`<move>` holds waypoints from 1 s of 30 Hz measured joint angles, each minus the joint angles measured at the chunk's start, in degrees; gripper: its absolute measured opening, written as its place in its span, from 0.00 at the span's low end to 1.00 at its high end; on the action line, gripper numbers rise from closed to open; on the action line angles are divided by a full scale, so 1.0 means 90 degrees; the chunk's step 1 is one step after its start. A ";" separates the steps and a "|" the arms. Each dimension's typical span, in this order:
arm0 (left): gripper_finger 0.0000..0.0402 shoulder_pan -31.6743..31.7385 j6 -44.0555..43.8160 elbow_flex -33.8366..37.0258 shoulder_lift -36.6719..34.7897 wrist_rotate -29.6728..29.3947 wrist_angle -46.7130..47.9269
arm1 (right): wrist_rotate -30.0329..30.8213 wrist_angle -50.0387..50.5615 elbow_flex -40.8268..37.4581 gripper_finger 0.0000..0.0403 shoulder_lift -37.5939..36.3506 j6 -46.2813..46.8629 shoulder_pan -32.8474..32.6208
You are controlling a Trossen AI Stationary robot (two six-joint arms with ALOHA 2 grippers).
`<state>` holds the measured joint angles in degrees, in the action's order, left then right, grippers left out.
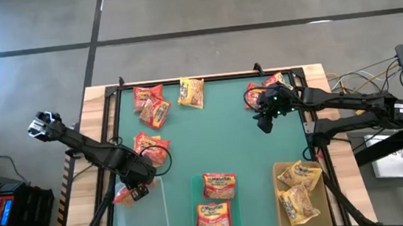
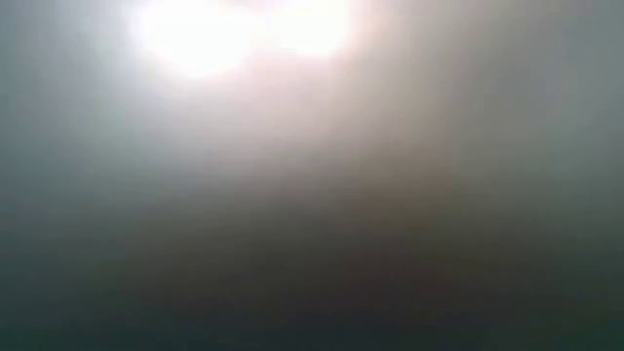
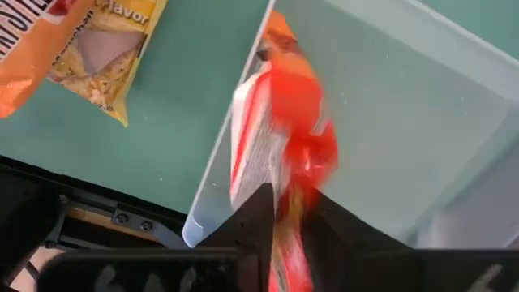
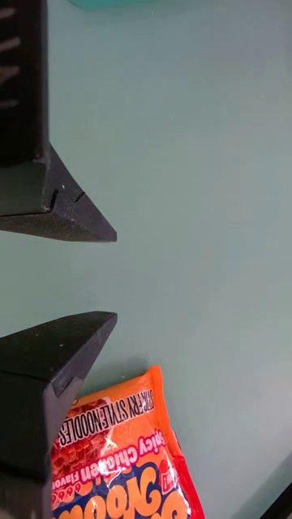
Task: Sort Maruchan noodles
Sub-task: Put the orange noodle pack into the transparent bin
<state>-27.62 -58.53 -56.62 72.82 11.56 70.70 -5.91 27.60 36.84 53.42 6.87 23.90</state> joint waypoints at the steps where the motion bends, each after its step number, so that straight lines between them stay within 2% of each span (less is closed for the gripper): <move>1: 0.14 0.0000 -0.0028 0.0000 0.0000 -0.0060 0.0004 | 0.0002 0.0002 0.0000 0.35 -0.0001 0.0000 0.0000; 9: 0.36 0.0005 -0.0037 0.0002 -0.0023 -0.0766 0.0093 | 0.0002 0.0000 0.0000 0.35 -0.0001 -0.0002 0.0000; 19: 0.46 0.0356 -0.0420 0.0002 -0.0107 -0.2153 0.0043 | 0.0001 0.0001 0.0000 0.35 0.0000 0.0000 0.0000; 23: 0.50 0.0779 -0.0407 0.0002 -0.0245 -0.2551 0.0430 | 0.0001 0.0000 0.0000 0.35 0.0000 0.0000 0.0002; 27: 0.52 0.1623 -0.0286 0.0058 -0.0557 -0.2728 0.0741 | 0.0000 0.0002 0.0000 0.35 0.0001 0.0000 0.0000; 30: 0.55 0.2327 -0.0124 0.0301 -0.0950 -0.2694 0.0553 | 0.0001 0.0002 0.0000 0.35 0.0001 0.0000 0.0001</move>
<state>-6.68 -59.65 -53.92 64.27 -12.69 75.68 -5.91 27.62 36.84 53.43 6.87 23.91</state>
